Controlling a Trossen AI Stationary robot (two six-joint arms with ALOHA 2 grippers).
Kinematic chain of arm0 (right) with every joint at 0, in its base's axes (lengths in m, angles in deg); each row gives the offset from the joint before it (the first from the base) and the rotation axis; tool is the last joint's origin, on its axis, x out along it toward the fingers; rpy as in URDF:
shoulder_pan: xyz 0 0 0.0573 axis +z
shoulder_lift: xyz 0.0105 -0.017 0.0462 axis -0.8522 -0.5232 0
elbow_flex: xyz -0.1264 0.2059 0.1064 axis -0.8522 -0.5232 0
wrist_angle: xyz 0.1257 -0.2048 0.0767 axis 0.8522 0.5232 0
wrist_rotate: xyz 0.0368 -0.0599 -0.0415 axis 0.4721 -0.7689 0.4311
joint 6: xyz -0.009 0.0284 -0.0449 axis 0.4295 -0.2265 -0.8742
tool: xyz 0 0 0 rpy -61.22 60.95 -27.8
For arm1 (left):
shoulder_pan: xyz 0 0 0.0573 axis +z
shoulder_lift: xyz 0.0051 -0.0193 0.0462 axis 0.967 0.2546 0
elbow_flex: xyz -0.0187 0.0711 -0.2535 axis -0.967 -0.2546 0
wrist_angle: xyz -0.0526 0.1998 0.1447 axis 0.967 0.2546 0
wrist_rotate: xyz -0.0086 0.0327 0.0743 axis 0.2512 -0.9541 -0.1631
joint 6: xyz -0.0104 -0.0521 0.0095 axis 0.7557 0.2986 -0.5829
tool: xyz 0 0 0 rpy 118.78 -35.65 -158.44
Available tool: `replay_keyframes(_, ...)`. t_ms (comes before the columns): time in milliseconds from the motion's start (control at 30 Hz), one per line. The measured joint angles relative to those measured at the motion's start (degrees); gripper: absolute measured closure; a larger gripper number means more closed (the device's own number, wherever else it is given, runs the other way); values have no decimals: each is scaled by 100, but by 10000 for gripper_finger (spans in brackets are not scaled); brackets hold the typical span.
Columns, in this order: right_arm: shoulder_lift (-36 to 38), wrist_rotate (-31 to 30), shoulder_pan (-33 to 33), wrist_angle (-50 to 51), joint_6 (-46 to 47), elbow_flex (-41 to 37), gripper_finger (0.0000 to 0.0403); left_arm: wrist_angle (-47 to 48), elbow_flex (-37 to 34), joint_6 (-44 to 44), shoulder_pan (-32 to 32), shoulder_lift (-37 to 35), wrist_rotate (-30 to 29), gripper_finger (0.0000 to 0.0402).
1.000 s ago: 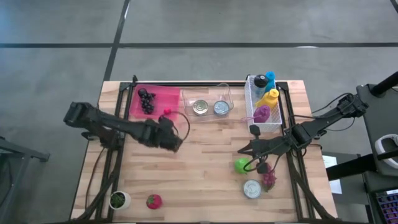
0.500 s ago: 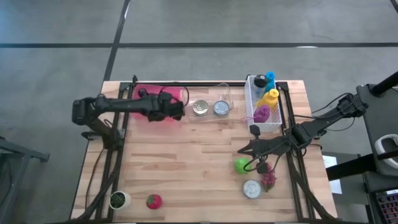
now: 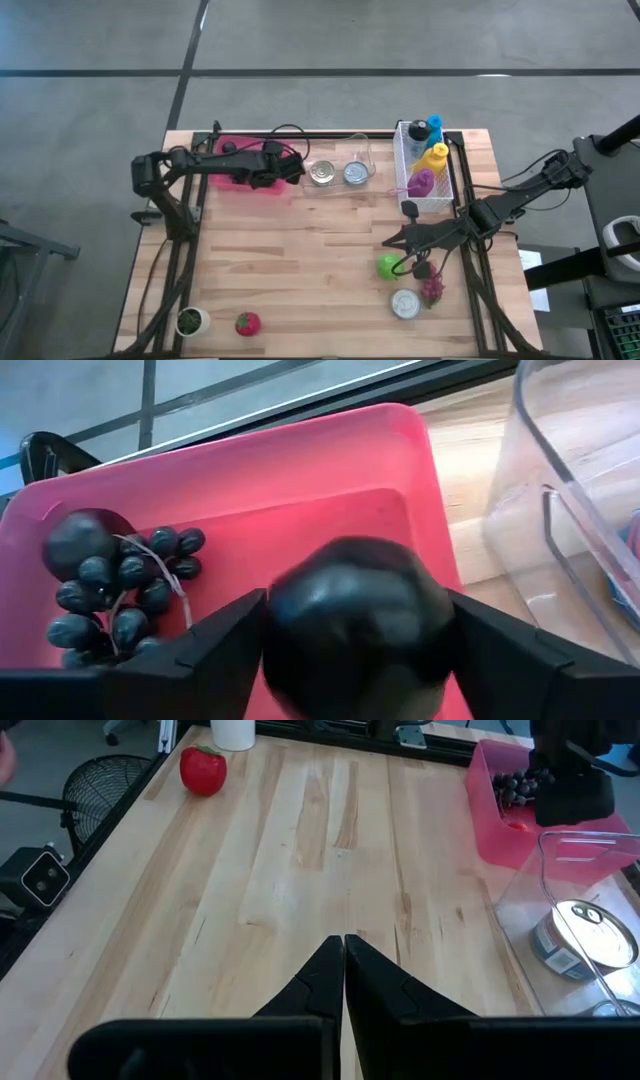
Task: Pick & Place Food Item
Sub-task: Put the plum into the pink bin, then put the tomato into the pink bin
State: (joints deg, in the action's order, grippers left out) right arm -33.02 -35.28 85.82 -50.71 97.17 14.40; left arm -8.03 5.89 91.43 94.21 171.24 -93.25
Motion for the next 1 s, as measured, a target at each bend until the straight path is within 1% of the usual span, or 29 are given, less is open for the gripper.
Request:
replay_keyframes(233, 2, -2, 0, 0, 0, 0, 394, 6, 0, -20, 0, 1, 0, 45)
replay_keyframes(400, 0, 0, -1, 0, 0, 0, 394, 89, 0, -13, 0, -3, 1, 12)
replay_keyframes(467, 1, -1, -1, 0, 0, 0, 394, 159, 0, -13, 0, -3, 50, 6)
replay_keyframes(533, 0, 0, -2, 0, 0, 0, 394, 281, 4, -20, -6, -37, 233, 5)
replay_keyframes(733, -1, 0, -2, 0, 0, 0, 394, 583, 4, -217, -118, -421, 1197, 9)
replay_keyframes(800, 1, -2, -2, 2, 0, 0, 394, 713, 4, -292, -277, -599, 1364, 7)
replay_keyframes(867, 2, 0, -1, 2, 0, 0, 394, 859, 4, -314, -543, -773, 1403, 3)
replay_keyframes(1000, 0, 0, 1, 2, 0, 0, 394, 1157, 4, -314, -1273, -1117, 1423, 4)
